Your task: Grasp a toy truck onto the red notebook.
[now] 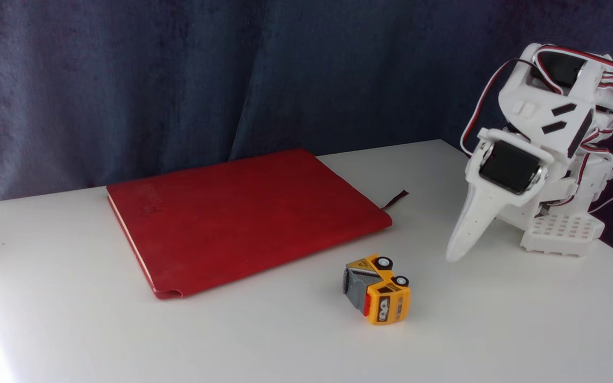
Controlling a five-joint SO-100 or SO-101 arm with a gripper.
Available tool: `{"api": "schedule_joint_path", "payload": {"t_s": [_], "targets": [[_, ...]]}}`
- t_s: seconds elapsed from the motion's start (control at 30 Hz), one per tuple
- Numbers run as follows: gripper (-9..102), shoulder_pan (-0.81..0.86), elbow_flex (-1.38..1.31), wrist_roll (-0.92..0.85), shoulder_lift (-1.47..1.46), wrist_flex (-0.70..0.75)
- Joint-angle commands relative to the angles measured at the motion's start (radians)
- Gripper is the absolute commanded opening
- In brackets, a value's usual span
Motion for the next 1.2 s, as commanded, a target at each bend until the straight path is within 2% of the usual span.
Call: {"api": "schedule_joint_path", "payload": {"t_s": [0.0, 0.13, 0.4, 0.5, 0.6, 0.63, 0.73, 0.8, 0.87, 1.0, 1.07, 1.17], "targets": [[0, -0.144, 0.003, -0.127, 0.017, 0.043], [0, -0.354, 0.032, -0.379, 0.015, 0.11], [0, -0.379, 0.038, -0.413, 0.015, 0.117], [0, -0.267, 0.041, -0.347, 0.017, 0.029], [4, 0.017, -0.003, -0.078, 0.017, -0.012], [9, 0.115, -0.023, -0.095, 0.017, -0.014], [13, 0.262, -0.087, -0.071, 0.017, -0.028], [17, 0.284, -0.138, -0.044, 0.017, 0.026], [30, 0.293, -0.183, 0.0, 0.014, 0.04], [25, 0.278, -0.192, 0.003, -0.071, -0.006], [31, 0.268, -0.256, 0.015, -0.186, -0.034], [36, 0.176, -0.503, 0.049, -0.529, -0.015]]}}
